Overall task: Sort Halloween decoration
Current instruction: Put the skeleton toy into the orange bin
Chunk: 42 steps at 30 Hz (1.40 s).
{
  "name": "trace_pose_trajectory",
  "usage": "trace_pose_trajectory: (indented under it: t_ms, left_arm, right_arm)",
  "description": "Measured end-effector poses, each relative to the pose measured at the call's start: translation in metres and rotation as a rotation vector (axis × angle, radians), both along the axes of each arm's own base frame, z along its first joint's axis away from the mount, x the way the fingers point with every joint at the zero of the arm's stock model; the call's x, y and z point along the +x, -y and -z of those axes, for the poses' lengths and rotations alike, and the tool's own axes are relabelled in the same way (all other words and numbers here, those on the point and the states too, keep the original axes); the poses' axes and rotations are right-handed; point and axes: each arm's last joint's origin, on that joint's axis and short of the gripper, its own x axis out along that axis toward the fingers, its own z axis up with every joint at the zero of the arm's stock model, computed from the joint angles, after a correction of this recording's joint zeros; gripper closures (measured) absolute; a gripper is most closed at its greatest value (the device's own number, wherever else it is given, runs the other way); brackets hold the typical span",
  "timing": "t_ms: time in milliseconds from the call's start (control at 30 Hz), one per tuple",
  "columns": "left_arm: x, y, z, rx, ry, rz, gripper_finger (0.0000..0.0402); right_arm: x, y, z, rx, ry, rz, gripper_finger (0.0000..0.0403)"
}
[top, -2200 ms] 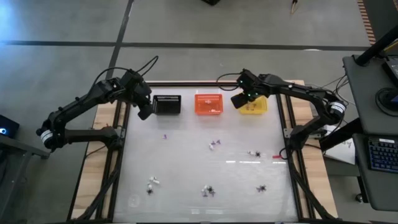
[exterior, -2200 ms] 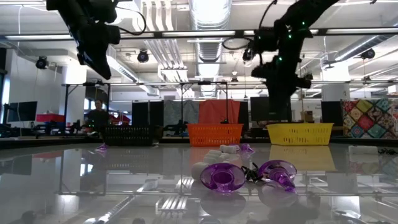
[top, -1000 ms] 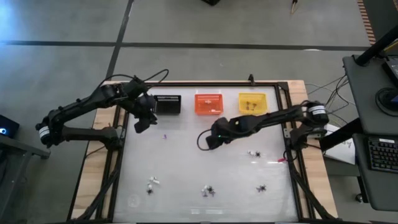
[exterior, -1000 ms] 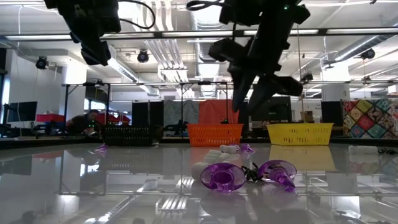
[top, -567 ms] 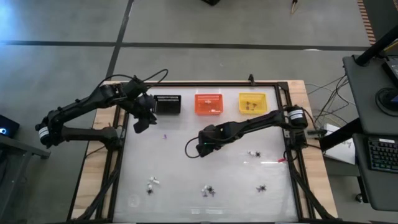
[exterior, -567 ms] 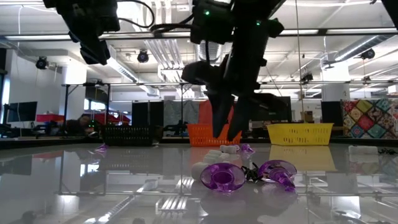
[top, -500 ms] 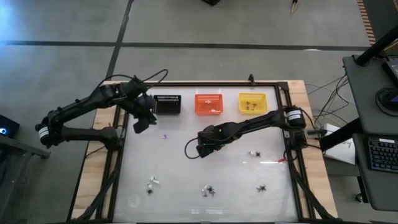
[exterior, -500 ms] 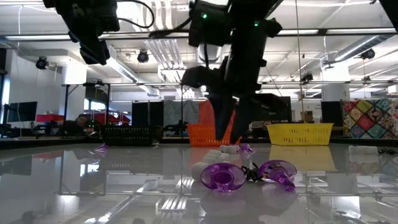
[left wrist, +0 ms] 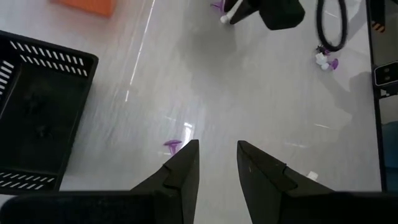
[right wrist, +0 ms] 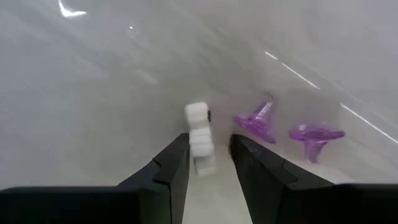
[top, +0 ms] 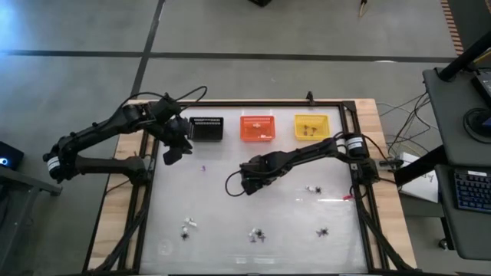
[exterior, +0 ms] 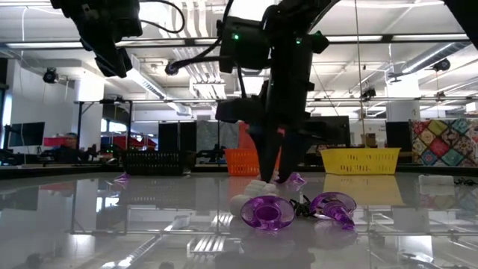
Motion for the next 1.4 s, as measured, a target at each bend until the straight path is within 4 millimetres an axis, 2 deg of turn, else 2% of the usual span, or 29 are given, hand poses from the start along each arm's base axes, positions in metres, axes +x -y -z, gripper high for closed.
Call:
trace_pose_trajectory:
  t_ms: [133, 333, 433, 533, 767, 900, 967, 1400]
  left_arm:
    - [0.0, 0.0, 0.0, 0.001, 0.001, 0.0, 0.0311]
    - [0.0, 0.0, 0.0, 0.001, 0.001, 0.001, 0.0311]
    - [0.0, 0.0, 0.0, 0.002, 0.002, 0.001, 0.0311]
    - [0.0, 0.0, 0.0, 0.001, 0.002, 0.001, 0.0311]
    - [0.001, 0.0, 0.0, -0.009, -0.003, -0.016, 0.0311]
    - [0.001, -0.001, 0.0, -0.02, -0.003, -0.037, 0.0311]
    - [0.002, -0.001, -0.001, -0.023, 0.007, -0.053, 0.0311]
    - [0.004, -0.006, 0.0, 0.033, -0.021, -0.15, 0.0311]
  right_arm:
    - [0.0, 0.003, 0.002, -0.003, -0.005, -0.011, 0.0306]
    - [0.0, 0.005, 0.002, -0.005, -0.008, -0.032, 0.038]
    - [-0.001, 0.005, -0.002, -0.005, 0.002, -0.05, 0.0384]
    - [-0.003, 0.005, -0.013, -0.008, 0.029, -0.057, 0.0386]
    - [-0.012, 0.016, -0.057, -0.09, 0.14, -0.099, 0.0388]
    - [-0.018, 0.038, -0.08, -0.197, 0.194, -0.092, 0.0388]
    - [-0.02, 0.053, -0.085, -0.223, 0.198, -0.091, 0.0389]
    - [-0.042, 0.153, -0.086, -0.313, 0.136, -0.109, 0.0375]
